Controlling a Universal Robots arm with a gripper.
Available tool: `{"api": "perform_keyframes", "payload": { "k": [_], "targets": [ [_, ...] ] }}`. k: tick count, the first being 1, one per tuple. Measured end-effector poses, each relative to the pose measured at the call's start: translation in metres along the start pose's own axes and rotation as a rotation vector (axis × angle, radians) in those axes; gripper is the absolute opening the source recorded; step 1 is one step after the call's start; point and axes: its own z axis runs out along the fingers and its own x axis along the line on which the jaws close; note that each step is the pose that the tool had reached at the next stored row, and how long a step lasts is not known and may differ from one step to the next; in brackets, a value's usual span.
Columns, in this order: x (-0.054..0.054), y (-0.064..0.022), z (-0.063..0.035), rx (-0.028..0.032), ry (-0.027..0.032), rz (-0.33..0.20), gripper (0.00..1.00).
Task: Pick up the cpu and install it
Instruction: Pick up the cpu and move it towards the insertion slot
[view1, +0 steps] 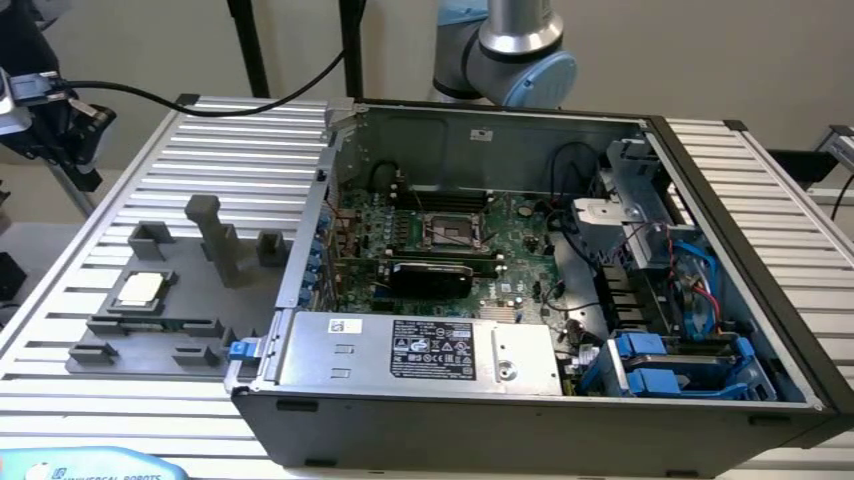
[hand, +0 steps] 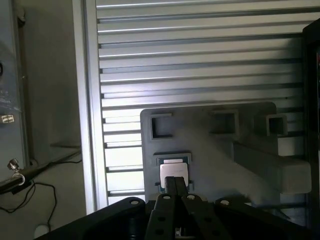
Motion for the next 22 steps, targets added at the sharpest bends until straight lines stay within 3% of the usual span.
{"api": "perform_keyframes", "payload": {
  "k": [2, 5, 6, 8, 11, 13, 22],
  "targets": [
    [0.000, 0.0000, 0.0000, 0.0000, 0.0000, 0.000, 0.18],
    [0.000, 0.0000, 0.0000, 0.0000, 0.0000, 0.000, 0.36],
    [0.000, 0.0000, 0.0000, 0.0000, 0.0000, 0.000, 0.36],
    [0.000, 0.0000, 0.0000, 0.0000, 0.0000, 0.000, 0.47],
    [0.000, 0.0000, 0.0000, 0.0000, 0.0000, 0.000, 0.53],
    [0.000, 0.0000, 0.0002, 0.0000, 0.0000, 0.000, 0.65],
    [-0.003, -0.0032, 0.0147, -0.0001, 0.0000, 0.000, 0.65]
  ]
}}
